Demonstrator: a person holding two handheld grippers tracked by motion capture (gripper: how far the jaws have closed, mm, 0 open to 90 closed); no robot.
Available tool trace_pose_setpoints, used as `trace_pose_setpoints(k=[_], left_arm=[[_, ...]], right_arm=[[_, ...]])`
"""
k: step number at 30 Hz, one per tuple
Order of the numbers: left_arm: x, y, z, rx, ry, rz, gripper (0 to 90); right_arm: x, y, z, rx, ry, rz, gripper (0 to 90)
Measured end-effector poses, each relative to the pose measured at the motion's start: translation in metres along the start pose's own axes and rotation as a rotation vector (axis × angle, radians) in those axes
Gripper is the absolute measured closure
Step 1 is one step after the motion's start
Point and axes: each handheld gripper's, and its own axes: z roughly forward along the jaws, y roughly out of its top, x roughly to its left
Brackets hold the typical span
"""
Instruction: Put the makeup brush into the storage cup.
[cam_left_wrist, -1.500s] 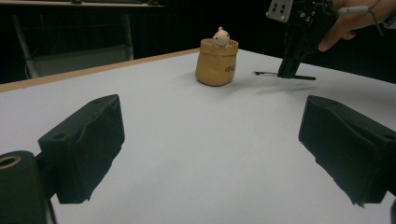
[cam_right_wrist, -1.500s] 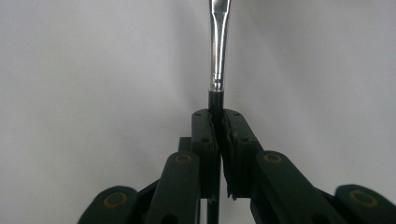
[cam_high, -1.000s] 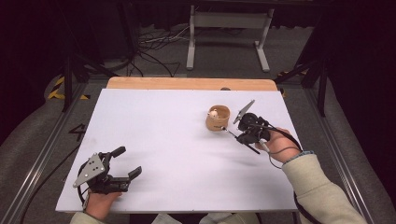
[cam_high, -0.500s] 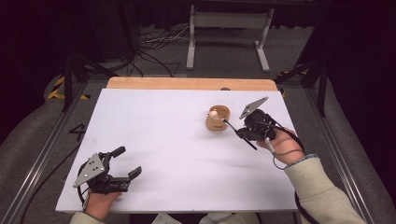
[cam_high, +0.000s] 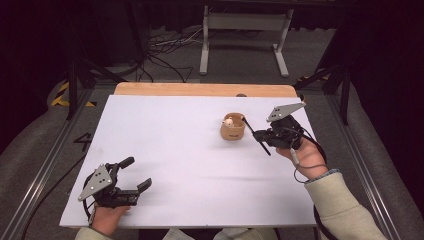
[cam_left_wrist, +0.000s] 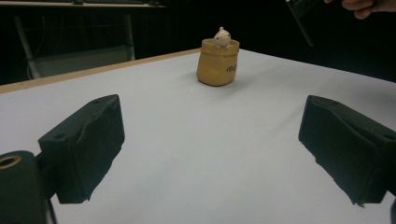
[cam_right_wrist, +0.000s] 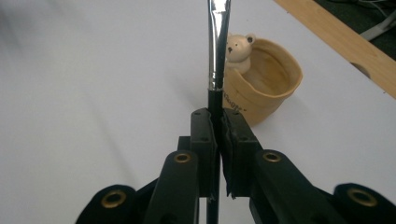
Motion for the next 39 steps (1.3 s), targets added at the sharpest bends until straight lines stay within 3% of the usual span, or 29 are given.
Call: trace_pose_setpoints(k=[8,17,24,30,39], left_arm=[[0.0,0.0,0.0,0.001,-0.001,0.0,7.5],[0.0,0.0,0.0,0.001,0.0,-0.003,7.5],[0.0,0.0,0.0,0.001,0.002,-0.004,7.5],[0.0,0.0,0.0,0.0,0.006,-0.006,7.6],[0.0,0.0,0.0,0.0,0.007,-0.006,7.6]], right_arm=[[-0.003,-0.006,-0.001,-0.113,-0.008,0.057,84.4],[-0.002,-0.009,0.0,-0.203,-0.02,0.079,84.3],[-0.004,-0.009,-0.002,-0.3,-0.06,0.12,84.3],[-0.002,-0.009,-0.001,-0.352,-0.1,0.141,84.3],[-0.002,-0.003,0.009,-0.416,-0.148,0.139,84.2]])
